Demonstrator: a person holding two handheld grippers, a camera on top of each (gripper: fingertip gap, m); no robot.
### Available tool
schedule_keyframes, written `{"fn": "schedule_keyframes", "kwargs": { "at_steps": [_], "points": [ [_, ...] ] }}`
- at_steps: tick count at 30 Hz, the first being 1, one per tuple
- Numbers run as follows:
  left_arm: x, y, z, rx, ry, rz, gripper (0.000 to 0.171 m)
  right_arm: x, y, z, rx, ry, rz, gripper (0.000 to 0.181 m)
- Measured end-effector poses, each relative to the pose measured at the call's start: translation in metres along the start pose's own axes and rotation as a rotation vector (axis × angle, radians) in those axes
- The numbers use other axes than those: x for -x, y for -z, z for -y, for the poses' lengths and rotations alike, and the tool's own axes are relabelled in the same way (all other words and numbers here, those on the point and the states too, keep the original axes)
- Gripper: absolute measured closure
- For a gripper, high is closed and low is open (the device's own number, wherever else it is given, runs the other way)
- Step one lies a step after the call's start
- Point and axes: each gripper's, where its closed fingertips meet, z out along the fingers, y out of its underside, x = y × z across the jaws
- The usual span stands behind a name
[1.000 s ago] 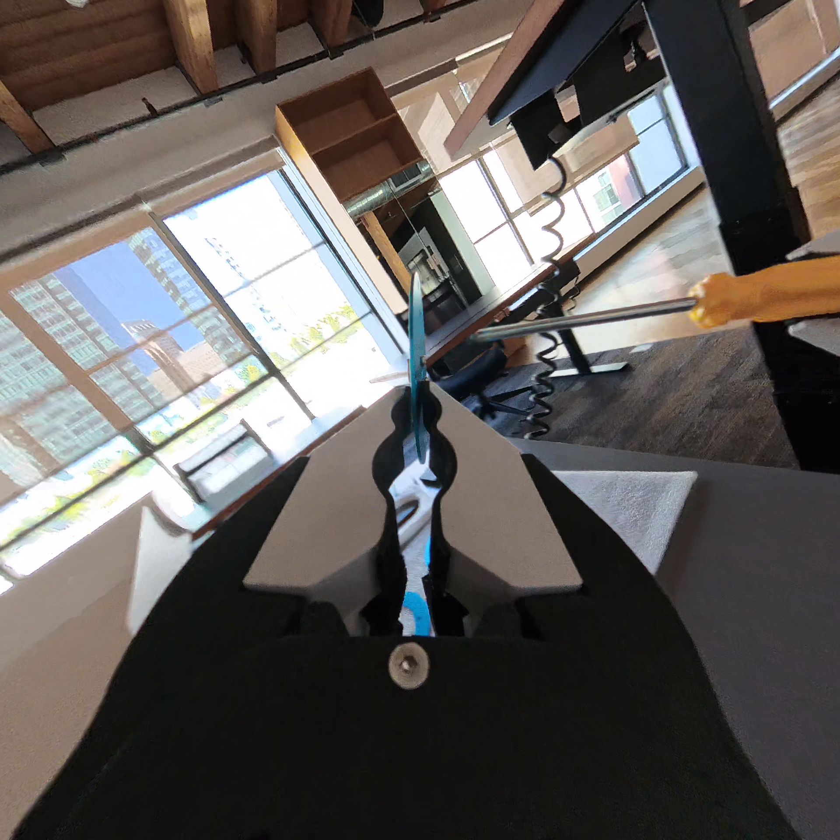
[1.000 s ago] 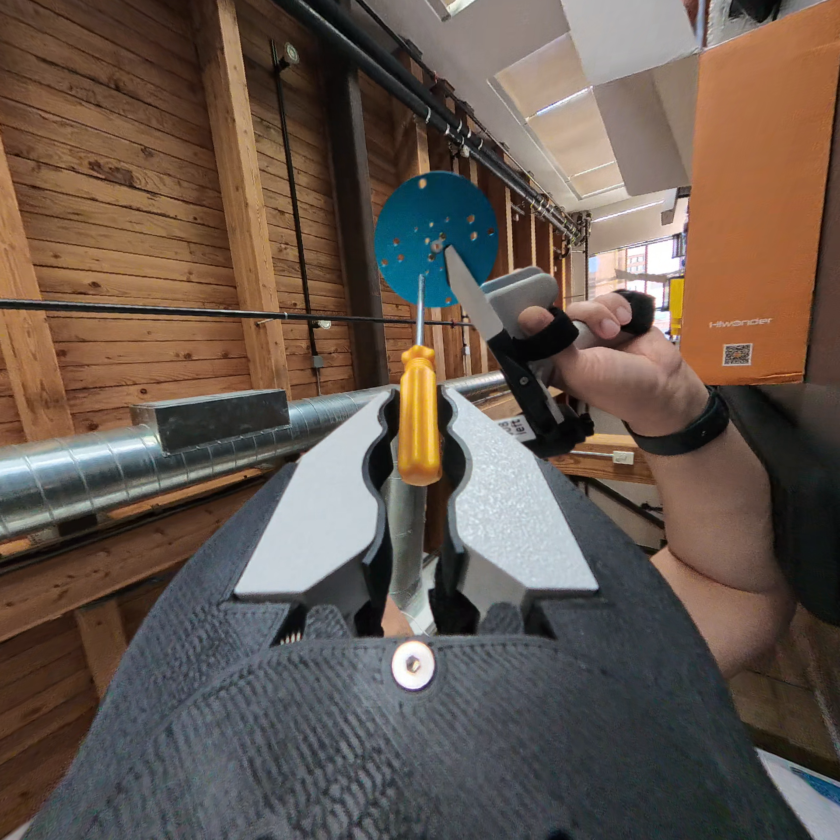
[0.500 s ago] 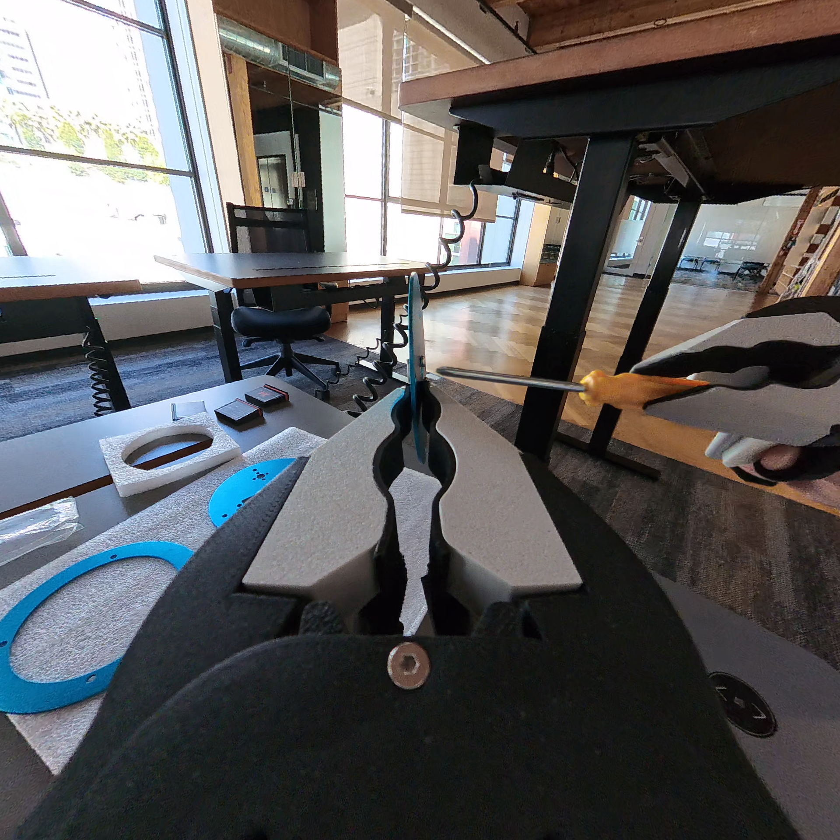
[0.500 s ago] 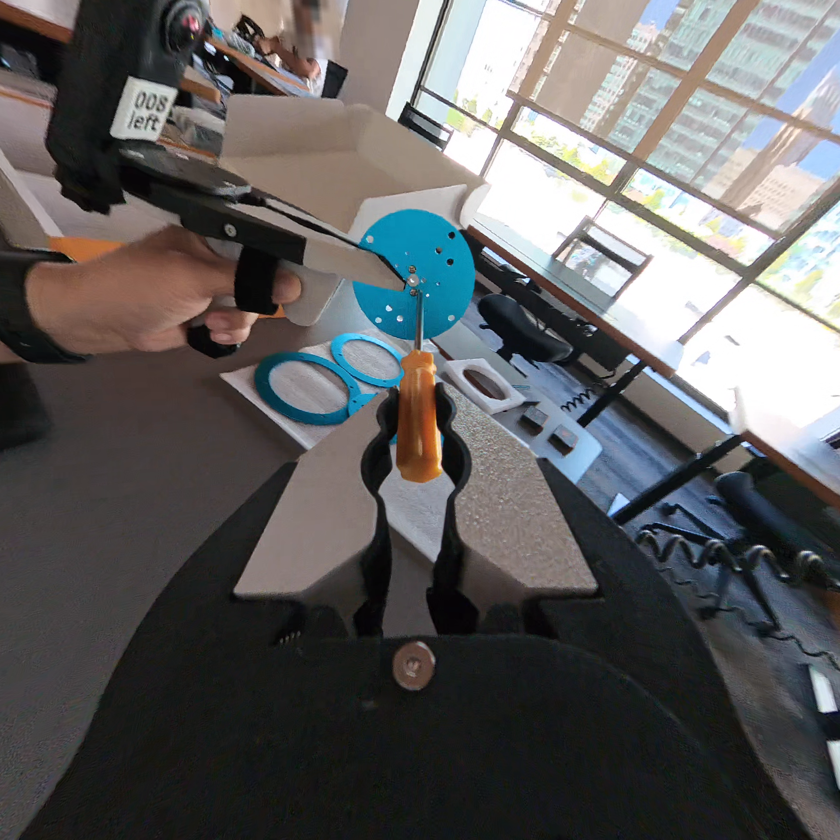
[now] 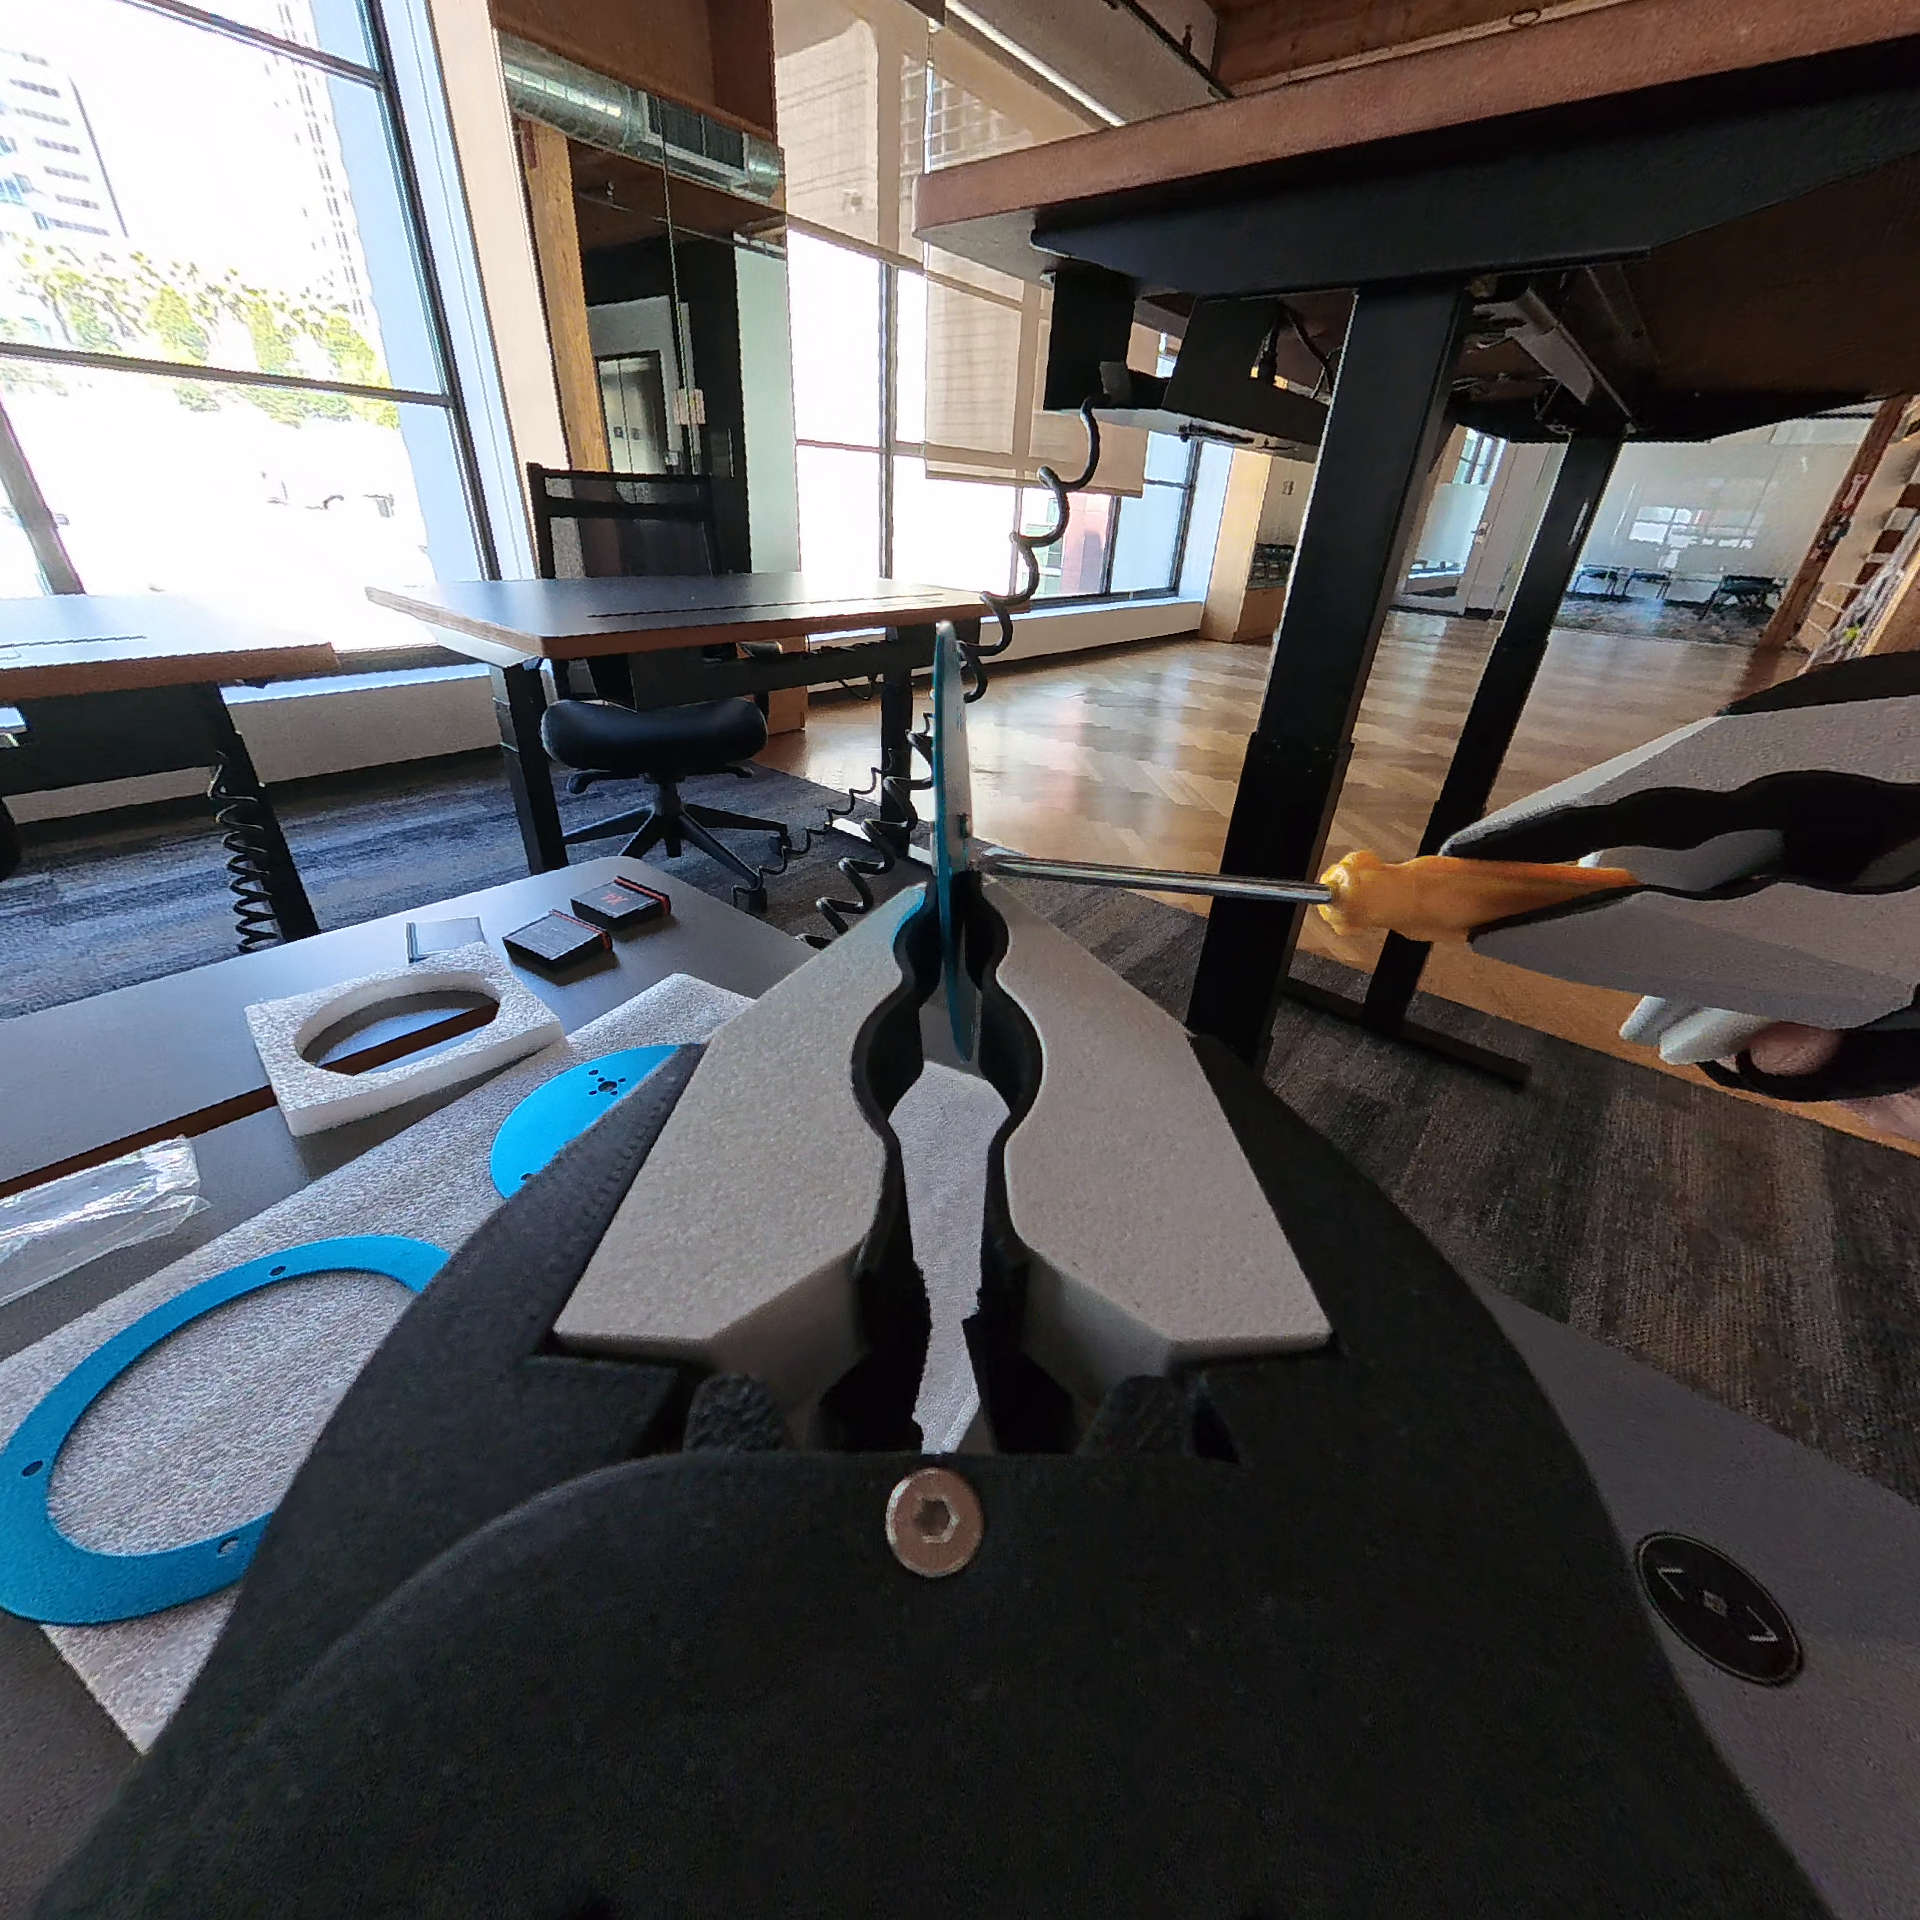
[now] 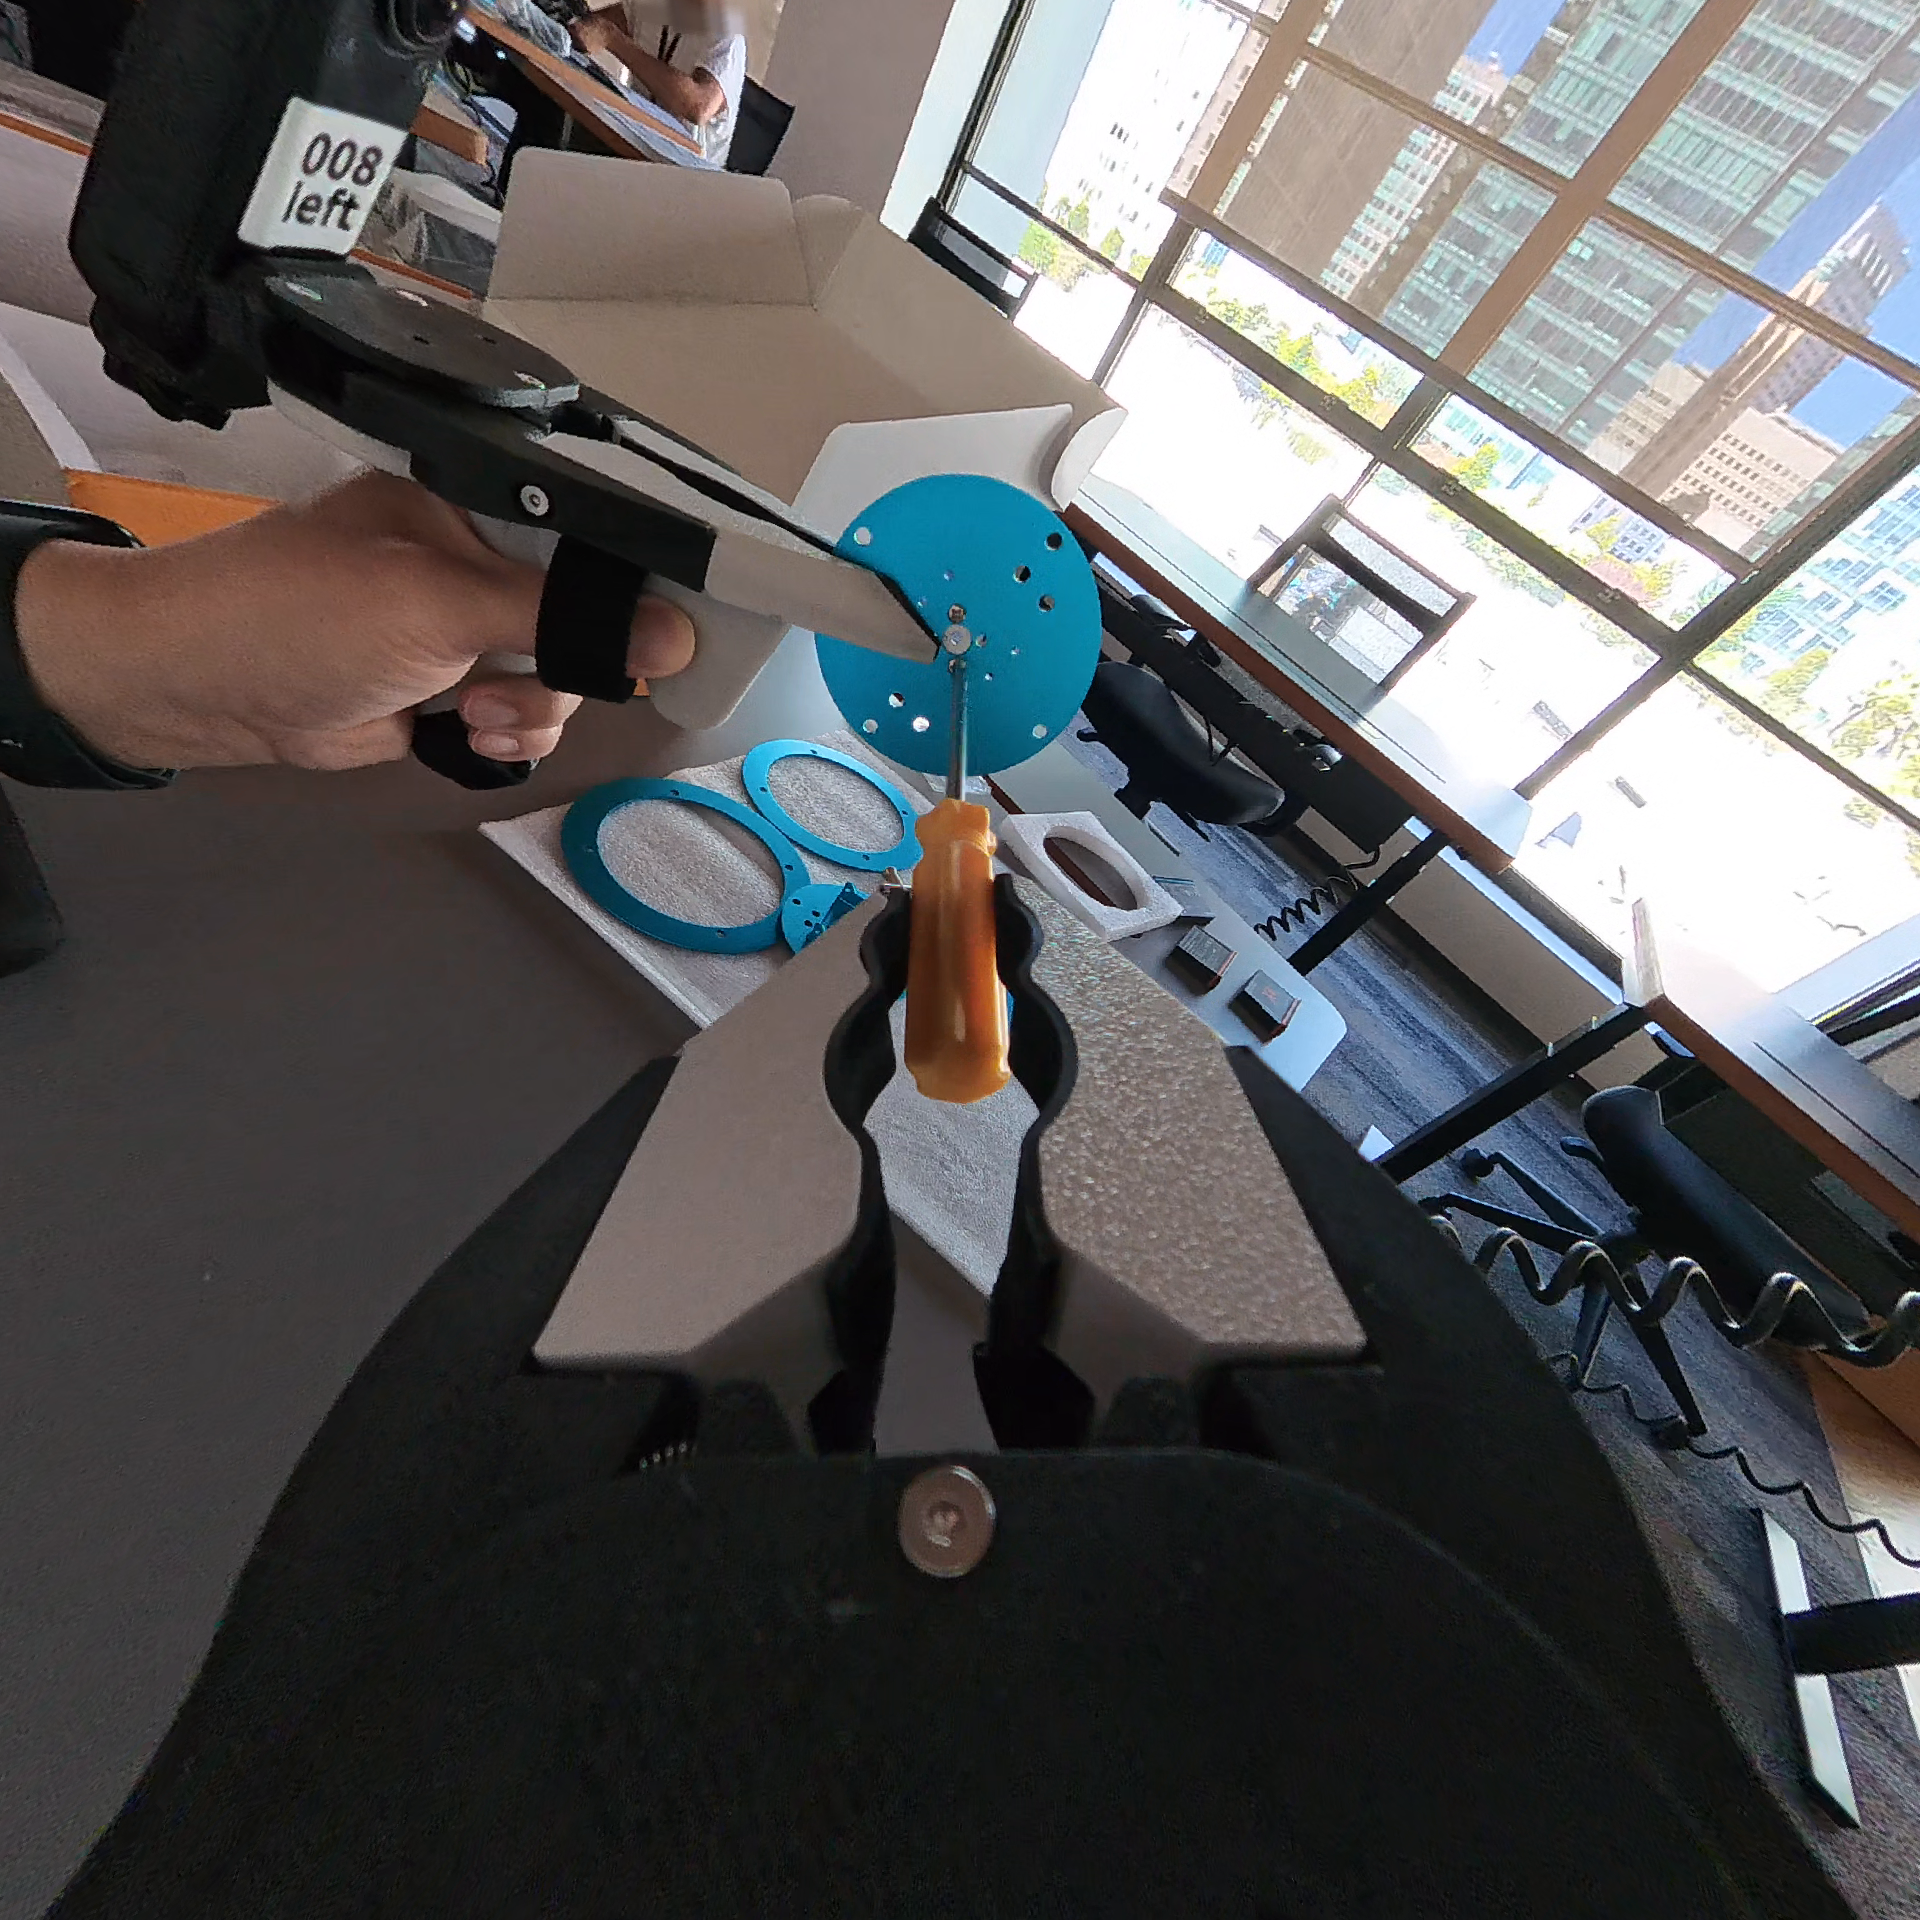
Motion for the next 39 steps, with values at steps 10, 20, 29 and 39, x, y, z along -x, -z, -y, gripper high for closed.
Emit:
{"fn": "schedule_keyframes", "kwargs": {
  "at_steps": [10, 20, 29, 39],
  "points": [
    [-0.002, 0.000, 0.000, 0.010, -0.041, 0.007, 0.170, 0.002, 0.000, -0.001, 0.023, 0.042, -0.011, 0.167],
    [-0.002, -0.007, -0.017, 0.125, -0.241, 0.097, 0.170, 0.005, -0.002, -0.010, 0.111, 0.500, -0.065, 0.166],
    [-0.006, 0.007, 0.016, -0.063, -0.404, 0.176, 0.170, -0.003, -0.004, -0.005, -0.202, -1.381, 0.402, 0.167],
    [-0.008, 0.020, 0.038, -0.176, -0.455, 0.208, 0.170, 0.038, -0.002, 0.009, -0.304, -2.509, 1.048, 0.166]
  ]
}}
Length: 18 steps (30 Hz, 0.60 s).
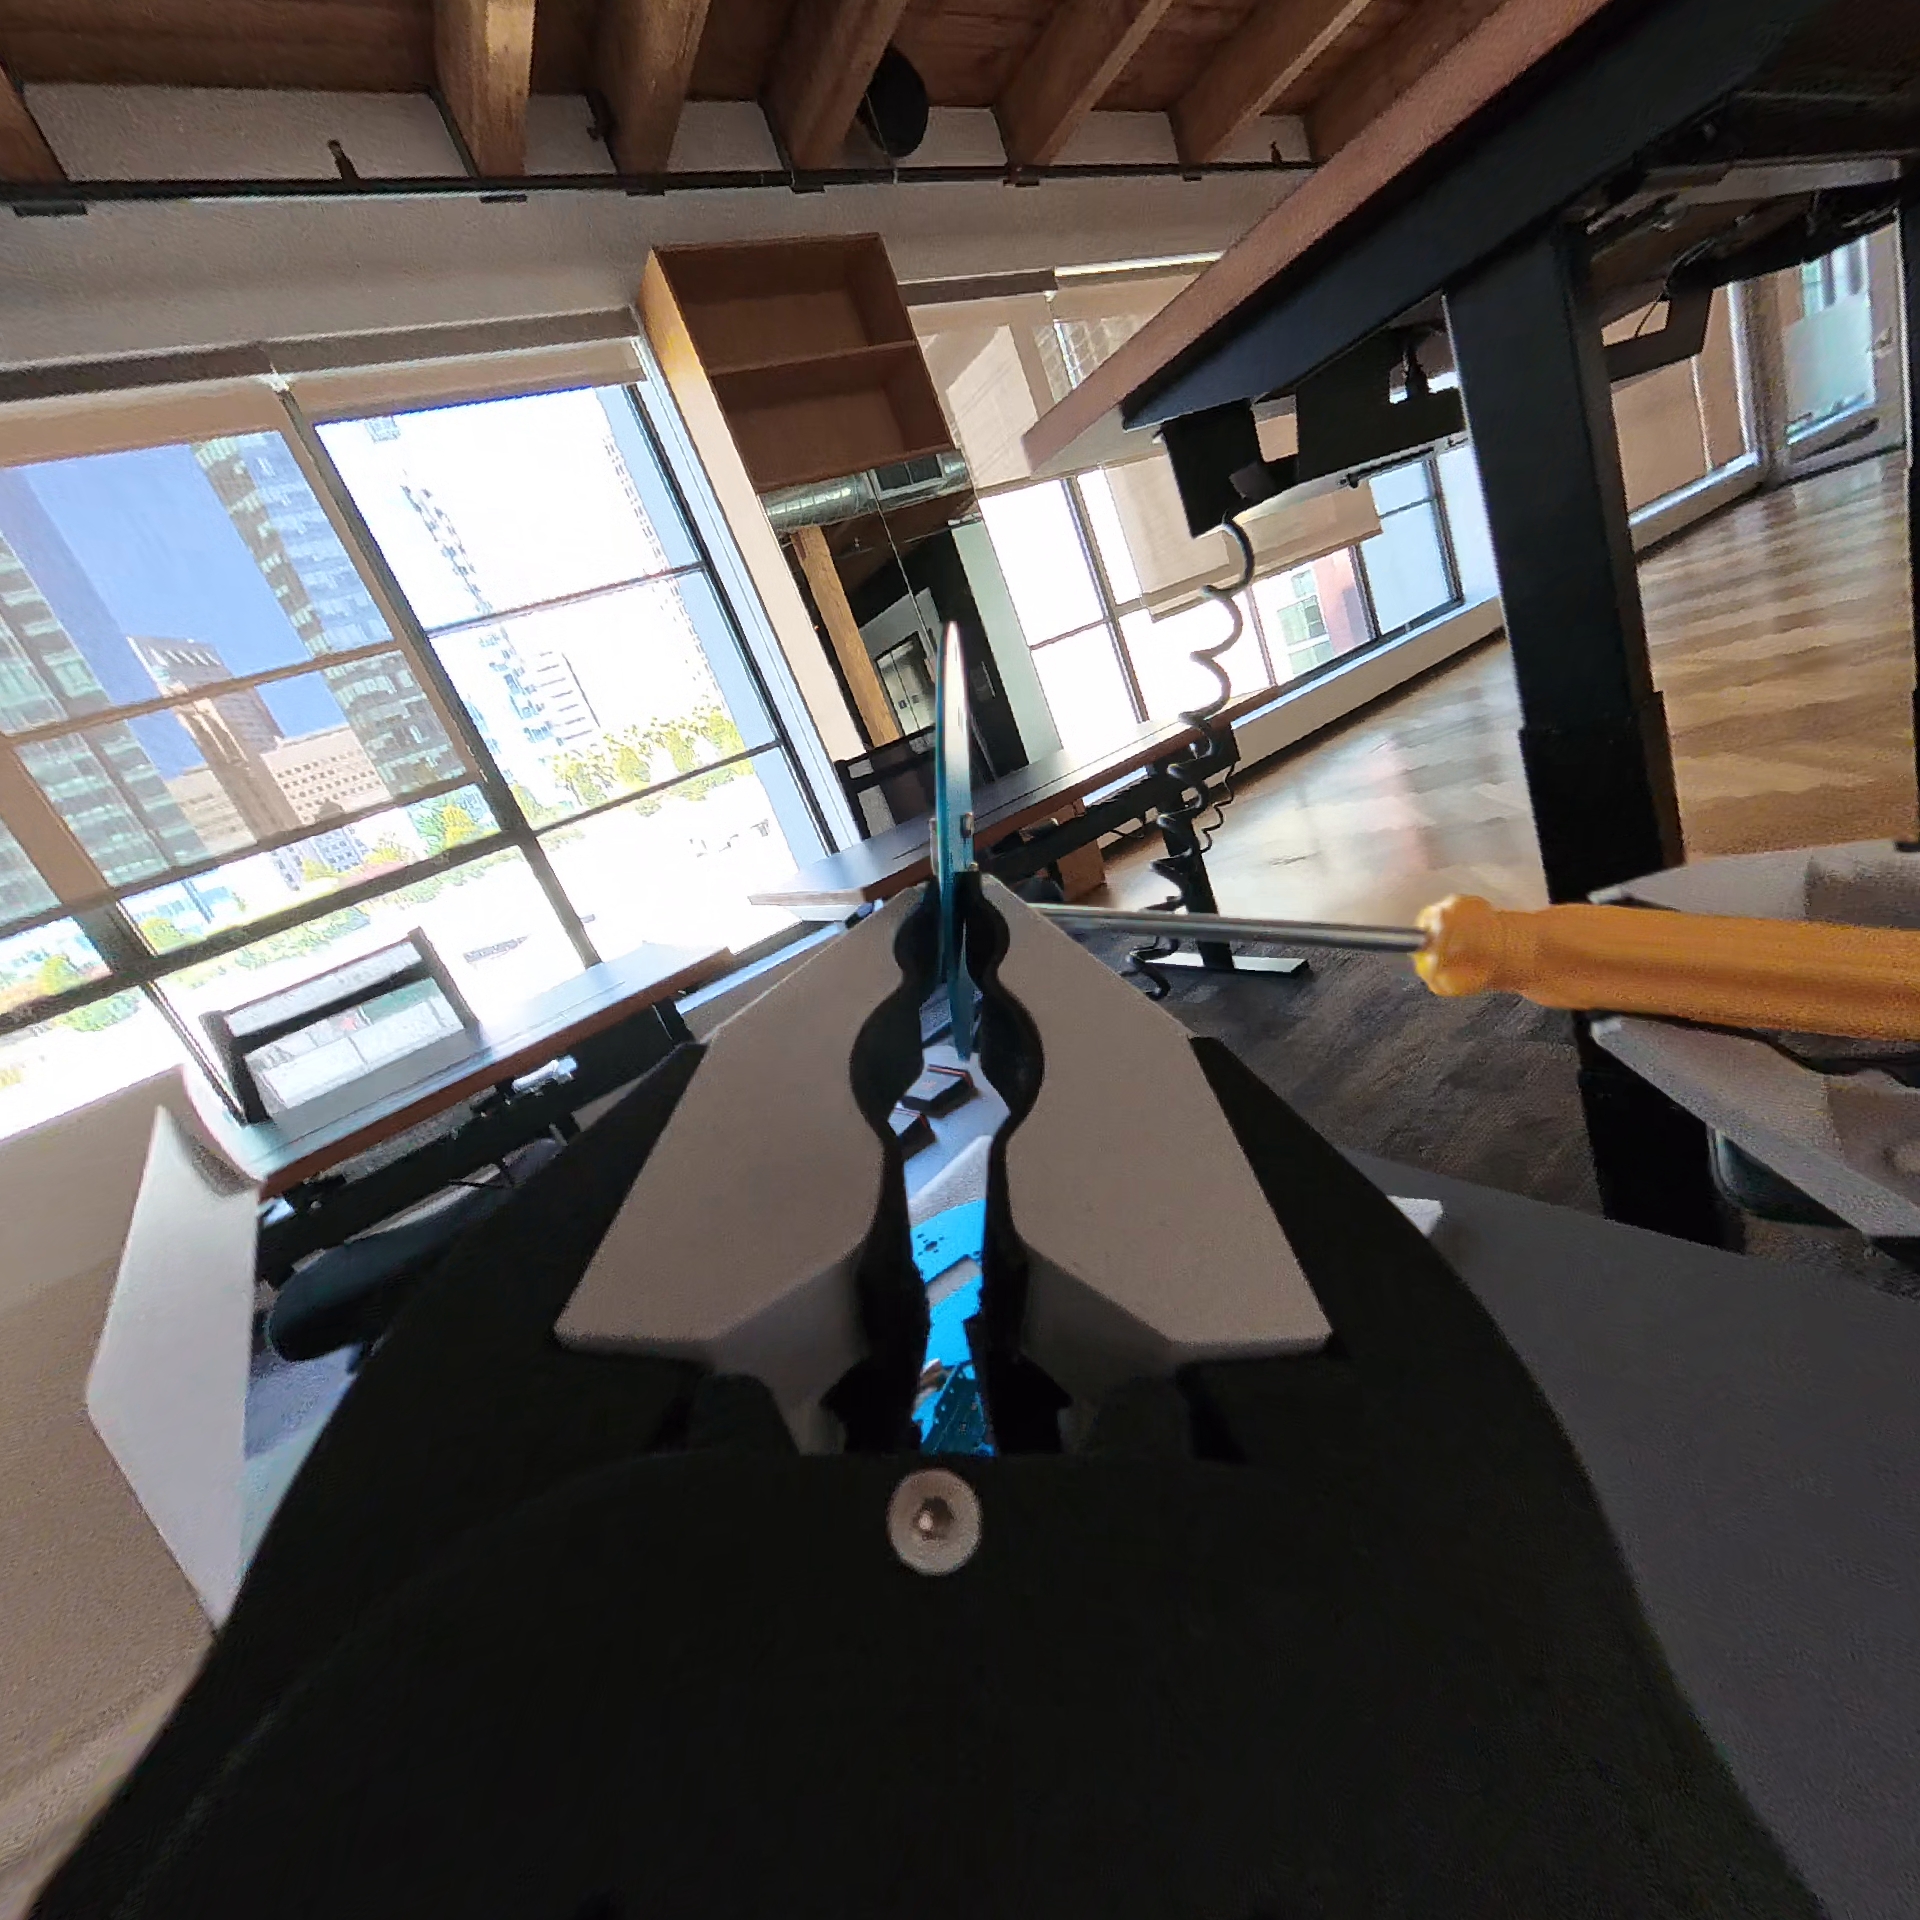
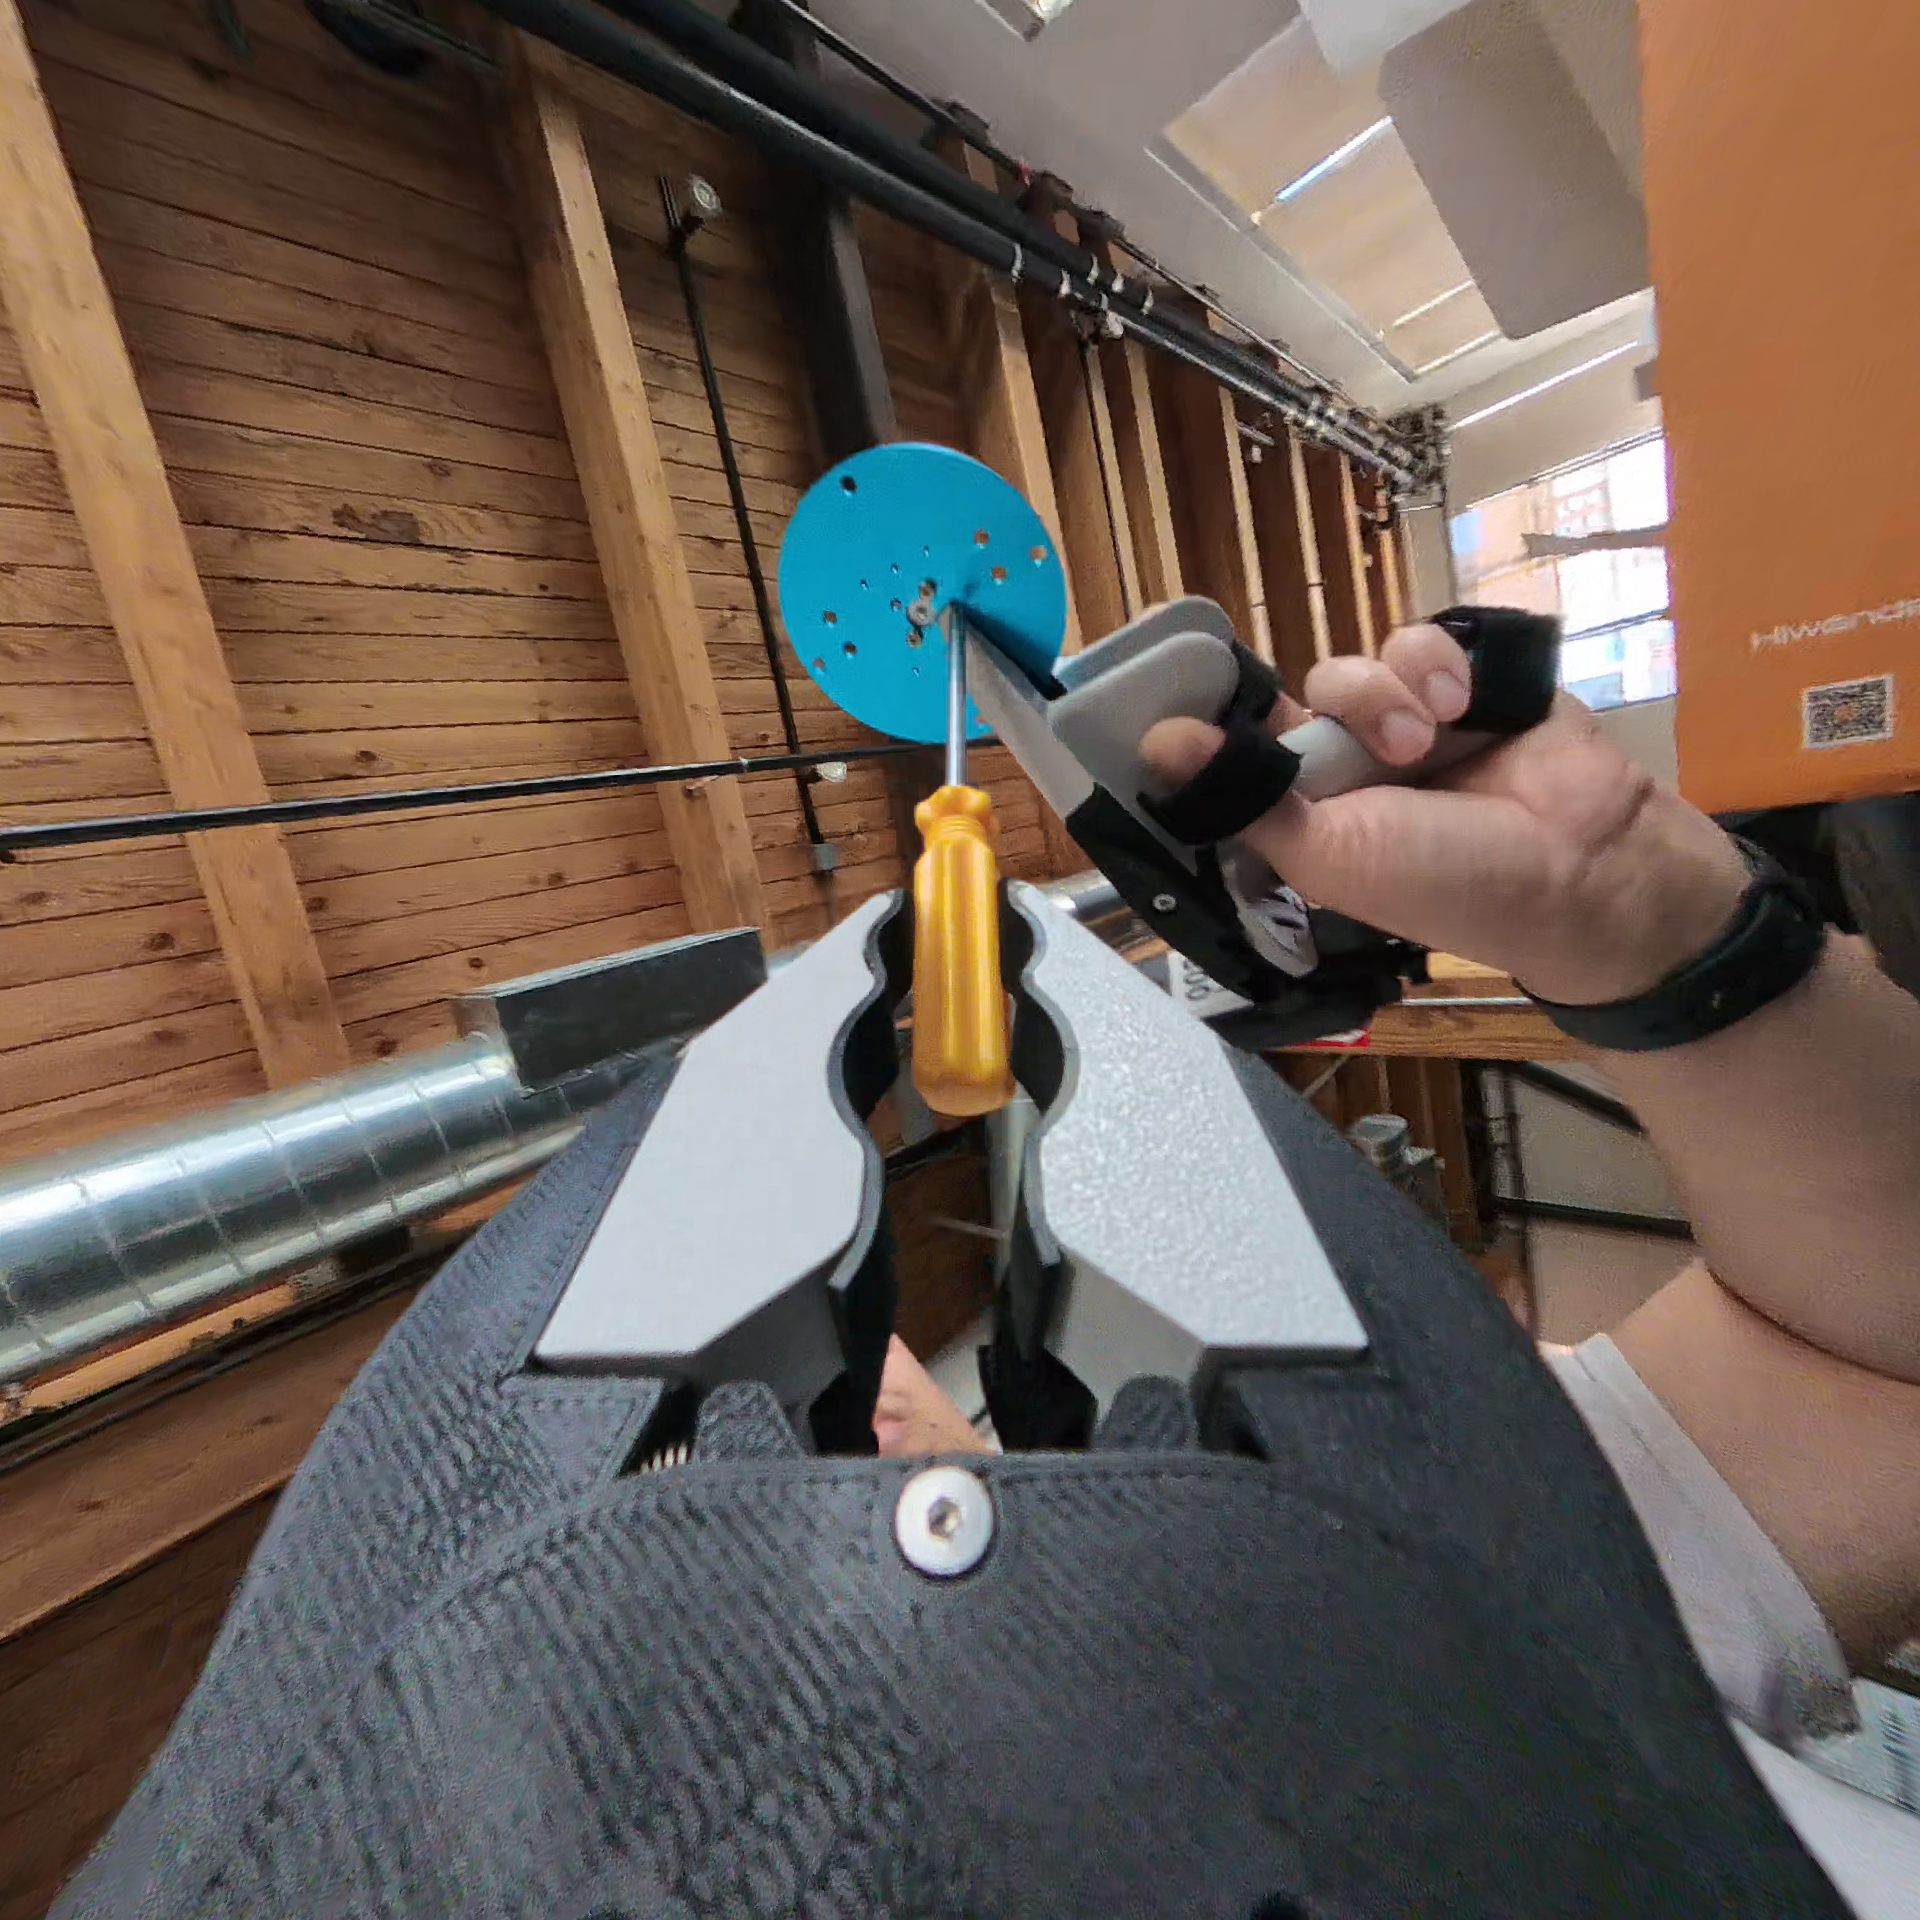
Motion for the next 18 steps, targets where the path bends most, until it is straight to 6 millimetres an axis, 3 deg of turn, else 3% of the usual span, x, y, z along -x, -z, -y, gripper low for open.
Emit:
{"fn": "schedule_keyframes", "kwargs": {
  "at_steps": [2, 4, 9, 11, 15, 18],
  "points": [
    [0.004, -0.001, -0.003, 0.013, 0.085, -0.016, 0.170, 0.003, 0.001, -0.001, 0.013, 0.152, -0.052, 0.166],
    [0.006, -0.002, -0.006, 0.025, 0.193, -0.043, 0.170, 0.010, 0.003, 0.004, 0.054, 0.465, -0.152, 0.167],
    [0.005, -0.006, -0.015, 0.053, 0.439, -0.131, 0.170, 0.036, 0.002, 0.012, 0.181, 1.634, -0.560, 0.167],
    [0.005, -0.007, -0.020, 0.068, 0.502, -0.148, 0.170, 0.037, 0.001, 0.011, 0.240, 1.980, -0.748, 0.167],
    [0.004, -0.009, -0.027, 0.096, 0.498, -0.151, 0.170, 0.035, -0.003, 0.011, 0.315, 2.439, -0.985, 0.167],
    [0.000, -0.010, -0.028, 0.108, 0.480, -0.157, 0.170, 0.028, -0.005, 0.014, 0.361, 2.588, -1.073, 0.167]
  ]
}}
